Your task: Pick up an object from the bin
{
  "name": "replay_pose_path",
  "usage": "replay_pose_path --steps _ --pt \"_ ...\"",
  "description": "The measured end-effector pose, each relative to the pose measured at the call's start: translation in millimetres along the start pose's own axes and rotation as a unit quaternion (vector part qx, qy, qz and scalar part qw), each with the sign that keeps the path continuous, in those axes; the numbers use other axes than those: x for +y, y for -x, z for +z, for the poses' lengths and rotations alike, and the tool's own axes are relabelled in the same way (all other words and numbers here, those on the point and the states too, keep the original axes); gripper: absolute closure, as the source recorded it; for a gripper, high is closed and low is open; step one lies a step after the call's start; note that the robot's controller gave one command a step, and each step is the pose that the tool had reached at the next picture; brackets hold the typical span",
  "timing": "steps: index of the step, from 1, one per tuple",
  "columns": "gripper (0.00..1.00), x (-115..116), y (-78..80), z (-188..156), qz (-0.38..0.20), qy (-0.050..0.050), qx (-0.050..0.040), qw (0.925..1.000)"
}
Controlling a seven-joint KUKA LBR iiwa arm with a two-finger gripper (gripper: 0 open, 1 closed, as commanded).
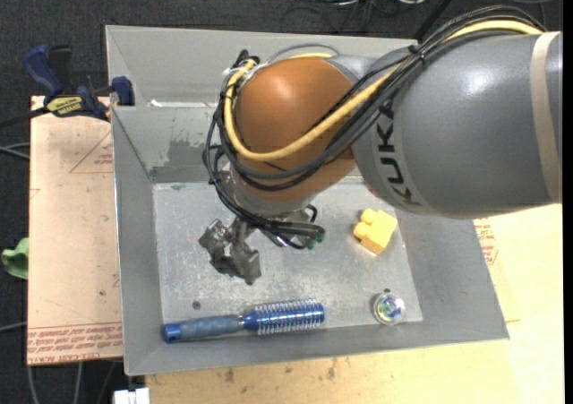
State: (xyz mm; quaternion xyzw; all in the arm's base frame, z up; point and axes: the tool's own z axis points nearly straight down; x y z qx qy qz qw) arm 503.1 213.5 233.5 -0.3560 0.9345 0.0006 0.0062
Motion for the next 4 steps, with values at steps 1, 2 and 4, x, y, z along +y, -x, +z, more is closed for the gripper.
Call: replay_pose_path --steps 1,2,4 --pt "1.0 -38.0 -45.6 63.5 0.053 0.002 0.0086 0.9986" --pt "0.0 -36.4 -43.1 61.0 0.051 0.002 0.0055 0.9987" --pt "1.0 -28.4 -45.8 163.1 0.05 0.002 0.0047 0.9988"
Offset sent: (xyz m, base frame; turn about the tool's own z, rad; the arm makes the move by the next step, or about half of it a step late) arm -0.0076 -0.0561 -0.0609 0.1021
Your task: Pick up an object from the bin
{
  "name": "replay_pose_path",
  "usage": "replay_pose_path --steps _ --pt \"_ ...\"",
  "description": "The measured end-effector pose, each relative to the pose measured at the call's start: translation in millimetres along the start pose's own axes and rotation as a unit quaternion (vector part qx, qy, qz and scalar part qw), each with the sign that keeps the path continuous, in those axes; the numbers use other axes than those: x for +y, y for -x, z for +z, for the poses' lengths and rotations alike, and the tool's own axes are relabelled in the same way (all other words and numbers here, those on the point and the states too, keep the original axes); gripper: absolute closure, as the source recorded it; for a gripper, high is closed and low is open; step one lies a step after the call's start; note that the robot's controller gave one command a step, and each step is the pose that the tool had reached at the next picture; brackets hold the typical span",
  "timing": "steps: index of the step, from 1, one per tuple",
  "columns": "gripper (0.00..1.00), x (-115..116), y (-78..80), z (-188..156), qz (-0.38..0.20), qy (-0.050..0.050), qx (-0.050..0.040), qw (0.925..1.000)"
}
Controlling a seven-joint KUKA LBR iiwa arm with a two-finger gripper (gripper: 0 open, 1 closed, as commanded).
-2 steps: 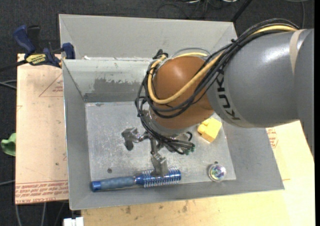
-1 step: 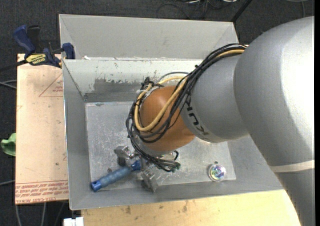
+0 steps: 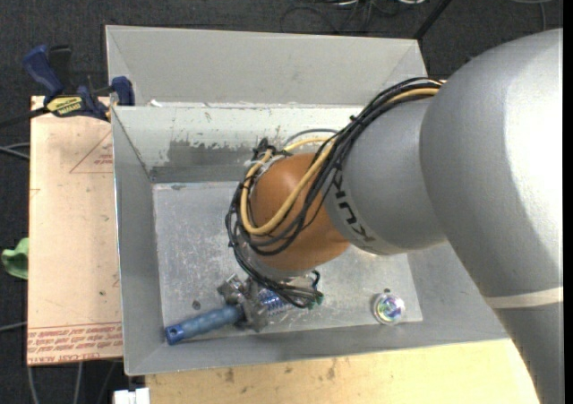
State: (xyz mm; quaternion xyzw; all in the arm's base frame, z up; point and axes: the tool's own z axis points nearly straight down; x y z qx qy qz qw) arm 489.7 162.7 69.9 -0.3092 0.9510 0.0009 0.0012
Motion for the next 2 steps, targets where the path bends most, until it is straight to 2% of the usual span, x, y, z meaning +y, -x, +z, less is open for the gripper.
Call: replay_pose_path --steps 1,2 --pt "1.0 -1.8 -0.8 -94.7 0.005 -0.001 -0.0032 1.0" --pt "1.0 -17.1 7.5 -161.0 -0.049 -0.002 -0.003 0.9988"
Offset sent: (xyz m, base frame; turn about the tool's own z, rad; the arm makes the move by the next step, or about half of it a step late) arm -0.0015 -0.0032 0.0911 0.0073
